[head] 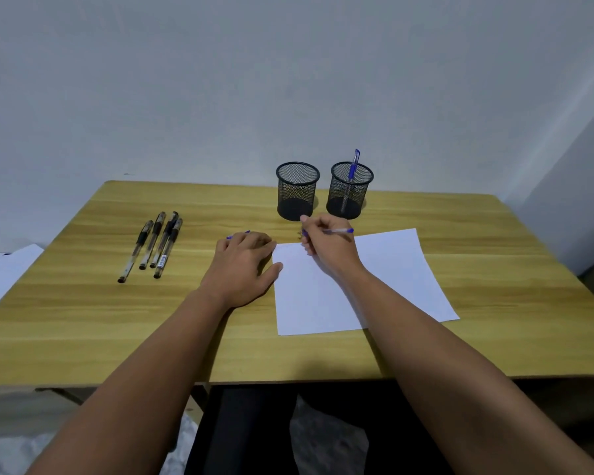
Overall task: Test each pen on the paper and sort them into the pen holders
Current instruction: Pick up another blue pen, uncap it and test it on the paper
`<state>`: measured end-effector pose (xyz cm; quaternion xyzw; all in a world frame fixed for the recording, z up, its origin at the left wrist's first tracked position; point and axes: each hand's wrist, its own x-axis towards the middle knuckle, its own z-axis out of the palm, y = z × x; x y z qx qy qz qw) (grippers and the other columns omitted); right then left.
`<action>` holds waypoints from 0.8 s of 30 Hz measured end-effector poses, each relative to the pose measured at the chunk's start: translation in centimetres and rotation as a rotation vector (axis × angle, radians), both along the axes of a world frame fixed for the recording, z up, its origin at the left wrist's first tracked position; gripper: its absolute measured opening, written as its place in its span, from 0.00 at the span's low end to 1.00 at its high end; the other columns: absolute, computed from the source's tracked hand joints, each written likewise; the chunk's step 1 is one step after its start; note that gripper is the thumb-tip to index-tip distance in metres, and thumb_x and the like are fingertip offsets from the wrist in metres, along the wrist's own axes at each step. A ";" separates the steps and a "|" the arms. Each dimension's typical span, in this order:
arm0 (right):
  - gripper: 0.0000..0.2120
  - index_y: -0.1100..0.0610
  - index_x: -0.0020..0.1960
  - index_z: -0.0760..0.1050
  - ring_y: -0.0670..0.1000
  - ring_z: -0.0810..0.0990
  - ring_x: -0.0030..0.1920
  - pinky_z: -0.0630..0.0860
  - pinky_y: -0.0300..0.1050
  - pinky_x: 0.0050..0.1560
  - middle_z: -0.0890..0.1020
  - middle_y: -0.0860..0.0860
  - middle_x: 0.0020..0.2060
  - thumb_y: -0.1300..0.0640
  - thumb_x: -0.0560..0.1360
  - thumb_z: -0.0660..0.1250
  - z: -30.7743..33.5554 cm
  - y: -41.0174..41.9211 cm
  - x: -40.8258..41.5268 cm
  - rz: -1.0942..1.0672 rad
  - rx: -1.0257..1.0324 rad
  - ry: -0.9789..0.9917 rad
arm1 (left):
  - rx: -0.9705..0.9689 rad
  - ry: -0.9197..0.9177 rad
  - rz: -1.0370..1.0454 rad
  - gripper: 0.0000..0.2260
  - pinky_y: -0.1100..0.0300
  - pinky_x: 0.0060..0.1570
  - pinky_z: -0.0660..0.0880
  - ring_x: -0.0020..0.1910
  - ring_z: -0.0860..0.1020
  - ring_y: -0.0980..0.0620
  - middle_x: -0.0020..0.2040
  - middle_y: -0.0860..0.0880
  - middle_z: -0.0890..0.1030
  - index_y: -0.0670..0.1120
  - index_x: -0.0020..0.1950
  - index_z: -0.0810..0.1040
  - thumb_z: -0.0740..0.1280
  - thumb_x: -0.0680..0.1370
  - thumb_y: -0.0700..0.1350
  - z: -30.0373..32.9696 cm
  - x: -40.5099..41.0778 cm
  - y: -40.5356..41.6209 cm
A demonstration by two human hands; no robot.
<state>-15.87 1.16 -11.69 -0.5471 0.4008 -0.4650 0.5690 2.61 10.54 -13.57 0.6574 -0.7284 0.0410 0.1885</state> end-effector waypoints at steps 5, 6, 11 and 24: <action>0.19 0.64 0.38 0.79 0.55 0.78 0.33 0.74 0.47 0.35 0.79 0.57 0.31 0.52 0.81 0.73 -0.4 0.1 -0.2 -0.049 -0.094 0.111 | -0.001 0.011 0.011 0.26 0.45 0.65 0.65 0.70 0.69 0.49 0.68 0.54 0.75 0.54 0.69 0.78 0.57 0.78 0.65 0.0 -0.1 0.0; 0.21 0.62 0.35 0.78 0.54 0.78 0.33 0.76 0.48 0.36 0.79 0.56 0.29 0.50 0.81 0.73 -0.5 0.1 -0.2 -0.065 -0.135 0.150 | -0.005 0.009 0.013 0.26 0.45 0.65 0.65 0.69 0.69 0.49 0.68 0.54 0.75 0.54 0.68 0.78 0.57 0.78 0.65 0.0 -0.2 0.0; 0.19 0.63 0.38 0.77 0.52 0.81 0.31 0.78 0.51 0.37 0.80 0.62 0.30 0.50 0.80 0.74 -1.1 0.1 -0.2 -0.076 -0.156 0.183 | -0.005 0.005 0.024 0.25 0.45 0.64 0.65 0.69 0.69 0.49 0.68 0.55 0.75 0.54 0.68 0.78 0.57 0.77 0.65 -0.2 -0.1 -0.1; 0.15 0.63 0.40 0.81 0.49 0.83 0.32 0.79 0.43 0.34 0.84 0.60 0.33 0.54 0.81 0.74 -1.0 -0.1 -0.1 -0.060 -0.159 0.315 | 0.025 -0.005 0.025 0.29 0.46 0.66 0.64 0.71 0.67 0.49 0.70 0.54 0.74 0.55 0.70 0.77 0.53 0.77 0.67 -0.1 -0.1 -0.1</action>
